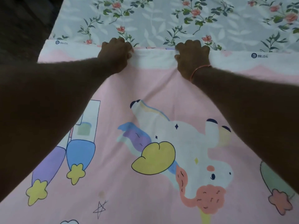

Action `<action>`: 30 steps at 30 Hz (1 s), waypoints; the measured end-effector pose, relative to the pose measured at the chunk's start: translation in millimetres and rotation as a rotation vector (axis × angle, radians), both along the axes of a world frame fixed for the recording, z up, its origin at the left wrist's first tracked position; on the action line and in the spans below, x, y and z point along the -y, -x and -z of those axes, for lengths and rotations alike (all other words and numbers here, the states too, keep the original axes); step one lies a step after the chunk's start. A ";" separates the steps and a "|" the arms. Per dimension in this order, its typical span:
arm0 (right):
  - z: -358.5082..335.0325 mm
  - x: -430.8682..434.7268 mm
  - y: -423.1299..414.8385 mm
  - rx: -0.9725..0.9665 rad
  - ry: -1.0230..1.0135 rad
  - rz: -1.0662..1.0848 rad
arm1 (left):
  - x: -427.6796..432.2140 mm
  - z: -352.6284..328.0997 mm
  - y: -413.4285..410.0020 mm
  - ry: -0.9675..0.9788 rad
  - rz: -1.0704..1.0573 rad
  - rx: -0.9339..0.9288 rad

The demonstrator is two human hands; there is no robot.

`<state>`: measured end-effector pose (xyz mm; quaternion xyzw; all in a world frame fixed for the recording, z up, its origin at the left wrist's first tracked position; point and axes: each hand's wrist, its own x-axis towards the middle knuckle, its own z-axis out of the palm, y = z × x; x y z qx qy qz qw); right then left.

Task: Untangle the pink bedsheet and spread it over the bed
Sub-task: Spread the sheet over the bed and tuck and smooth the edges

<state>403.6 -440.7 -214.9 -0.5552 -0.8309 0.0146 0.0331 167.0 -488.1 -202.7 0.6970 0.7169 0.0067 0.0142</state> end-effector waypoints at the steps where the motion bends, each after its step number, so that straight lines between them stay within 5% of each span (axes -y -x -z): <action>1: -1.4 -4.3 0.6 0.001 0.011 0.003 | -2.2 -0.3 2.3 0.011 -0.018 0.006; 8: -12.9 -25.9 2.2 -0.097 0.162 0.016 | -23.2 -3.0 7.4 0.163 -0.059 0.023; 14: 5.0 -22.3 5.9 -0.104 -0.012 0.037 | -19.6 11.9 3.8 -0.029 -0.070 -0.087; 20: 16.5 -26.2 5.4 -0.114 -0.036 0.088 | -26.9 20.7 11.7 0.010 -0.103 -0.091; 24: 5.6 -17.6 -0.6 -0.132 -0.202 0.169 | -10.4 12.8 15.5 -0.174 -0.322 -0.144; 27: 14.3 17.8 7.2 -0.217 -0.173 -0.106 | 19.4 23.7 -20.8 -0.239 -0.105 0.030; 30: 29.6 48.7 15.7 -0.164 0.032 -0.267 | 46.0 42.8 -46.7 -0.026 0.157 0.109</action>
